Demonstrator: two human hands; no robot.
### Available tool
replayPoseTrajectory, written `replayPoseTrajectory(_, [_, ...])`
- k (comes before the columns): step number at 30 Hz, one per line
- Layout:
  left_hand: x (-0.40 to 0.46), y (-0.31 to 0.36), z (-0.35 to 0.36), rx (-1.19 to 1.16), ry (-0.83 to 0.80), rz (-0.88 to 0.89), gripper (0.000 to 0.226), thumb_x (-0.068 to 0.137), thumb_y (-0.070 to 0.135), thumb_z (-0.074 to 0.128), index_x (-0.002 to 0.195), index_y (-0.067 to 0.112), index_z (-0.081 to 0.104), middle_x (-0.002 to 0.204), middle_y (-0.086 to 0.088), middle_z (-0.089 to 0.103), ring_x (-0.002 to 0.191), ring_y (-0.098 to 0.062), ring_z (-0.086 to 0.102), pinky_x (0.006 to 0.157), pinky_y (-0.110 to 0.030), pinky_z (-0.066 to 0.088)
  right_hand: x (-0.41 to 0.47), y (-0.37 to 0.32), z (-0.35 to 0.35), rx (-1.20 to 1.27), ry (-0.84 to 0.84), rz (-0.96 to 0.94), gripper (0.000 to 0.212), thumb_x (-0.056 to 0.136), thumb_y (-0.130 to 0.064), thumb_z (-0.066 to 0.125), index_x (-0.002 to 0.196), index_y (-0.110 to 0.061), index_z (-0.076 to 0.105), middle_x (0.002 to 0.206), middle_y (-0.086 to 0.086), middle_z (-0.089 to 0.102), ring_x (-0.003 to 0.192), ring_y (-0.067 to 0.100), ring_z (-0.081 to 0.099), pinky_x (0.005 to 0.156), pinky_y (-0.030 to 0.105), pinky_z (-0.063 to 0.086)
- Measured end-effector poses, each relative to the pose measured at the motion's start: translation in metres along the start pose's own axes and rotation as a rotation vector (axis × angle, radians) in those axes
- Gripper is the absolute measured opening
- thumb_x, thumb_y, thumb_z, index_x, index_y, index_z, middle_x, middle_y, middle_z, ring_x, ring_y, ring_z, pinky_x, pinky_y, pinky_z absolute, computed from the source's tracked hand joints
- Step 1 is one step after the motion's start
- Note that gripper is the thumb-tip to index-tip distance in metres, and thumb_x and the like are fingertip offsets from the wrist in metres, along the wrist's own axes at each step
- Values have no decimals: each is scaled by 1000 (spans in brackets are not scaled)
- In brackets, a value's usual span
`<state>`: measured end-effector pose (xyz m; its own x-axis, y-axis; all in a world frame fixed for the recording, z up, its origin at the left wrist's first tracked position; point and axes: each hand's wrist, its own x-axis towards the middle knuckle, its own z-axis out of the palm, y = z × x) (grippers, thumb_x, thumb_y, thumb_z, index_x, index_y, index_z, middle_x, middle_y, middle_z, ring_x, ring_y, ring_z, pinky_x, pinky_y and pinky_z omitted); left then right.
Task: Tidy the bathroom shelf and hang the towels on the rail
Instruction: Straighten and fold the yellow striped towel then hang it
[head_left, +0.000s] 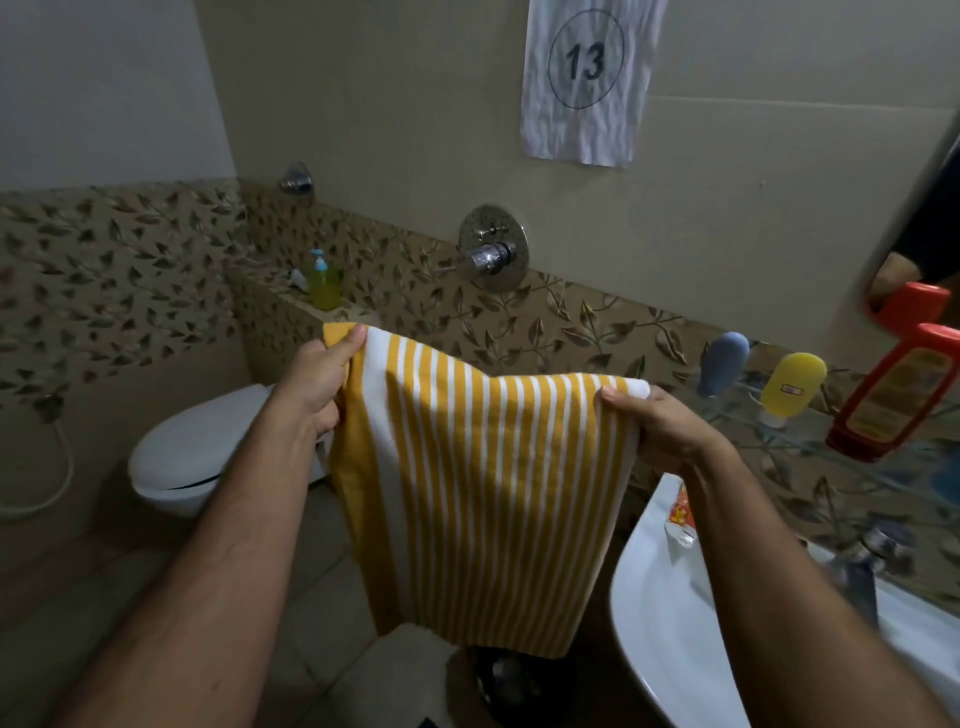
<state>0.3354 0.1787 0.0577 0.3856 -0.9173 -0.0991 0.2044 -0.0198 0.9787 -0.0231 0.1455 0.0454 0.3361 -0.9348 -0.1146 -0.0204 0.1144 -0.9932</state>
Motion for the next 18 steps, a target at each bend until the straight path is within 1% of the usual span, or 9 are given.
replayPoseTrajectory(2, [-3, 0, -4, -24, -13, -1, 32, 92, 37, 62, 107, 10, 66, 108, -12, 71, 98, -25, 68, 75, -35, 55, -3, -3, 9, 31, 49, -44, 26, 87, -31, 67, 104, -11, 69, 104, 12, 75, 86, 18, 74, 72, 30, 59])
replayPoseTrajectory(3, [-5, -2, -9, -77, -46, 3, 35, 91, 44, 59, 106, 13, 67, 108, -10, 72, 97, -23, 69, 72, -34, 56, -3, -8, 14, 90, 75, -62, 18, 94, -24, 59, 101, -11, 68, 96, 9, 77, 81, 16, 74, 68, 28, 60])
replayPoseTrajectory(6, [-12, -23, -31, -232, -151, -108, 75, 78, 82, 32, 112, 25, 67, 107, -5, 73, 101, -26, 67, 84, -42, 54, 0, -21, 31, 233, 139, -98, 19, 99, -22, 53, 98, -9, 68, 88, 8, 77, 80, 18, 74, 70, 32, 60])
replayPoseTrajectory(8, [-15, -57, -44, -189, -154, -252, 87, 62, 91, 35, 110, 27, 68, 106, -9, 71, 103, -32, 62, 92, -47, 46, 4, -26, 43, 257, 195, -67, 18, 97, -21, 57, 96, -7, 68, 89, 10, 76, 80, 20, 73, 74, 36, 58])
replayPoseTrajectory(10, [-22, -85, -45, -139, -223, -359, 75, 66, 80, 51, 108, 21, 72, 112, -14, 71, 100, -32, 66, 88, -45, 50, 7, -27, 52, 228, 213, -27, 18, 96, -19, 59, 94, -4, 68, 87, 11, 75, 78, 21, 73, 72, 35, 58])
replayPoseTrajectory(12, [-27, -91, -43, -113, -256, -354, 43, 81, 50, 59, 90, 13, 79, 113, -14, 69, 87, -26, 72, 71, -37, 59, 7, -22, 55, 199, 222, 11, 17, 95, -18, 61, 93, -3, 68, 86, 11, 76, 75, 20, 74, 66, 32, 58])
replayPoseTrajectory(14, [-26, -87, -45, -119, -251, -293, 32, 66, 40, 81, 82, 13, 81, 109, -14, 71, 83, -23, 74, 63, -34, 60, 4, -20, 52, 195, 235, 31, 16, 95, -18, 62, 91, -4, 68, 82, 10, 76, 69, 18, 74, 61, 30, 57])
replayPoseTrajectory(16, [-20, -88, -54, -204, -255, -223, 72, 29, 50, 96, 89, 14, 80, 104, -12, 74, 87, -23, 73, 64, -33, 60, 3, -22, 46, 213, 237, 28, 15, 95, -17, 61, 90, -4, 67, 78, 8, 76, 67, 17, 74, 59, 30, 58])
replayPoseTrajectory(18, [-24, -99, -57, -254, -248, -191, 96, 18, 60, 93, 101, 15, 76, 106, -11, 74, 94, -23, 71, 68, -36, 60, 1, -26, 43, 239, 225, 22, 16, 96, -18, 60, 93, -4, 66, 79, 8, 76, 68, 18, 74, 57, 29, 59])
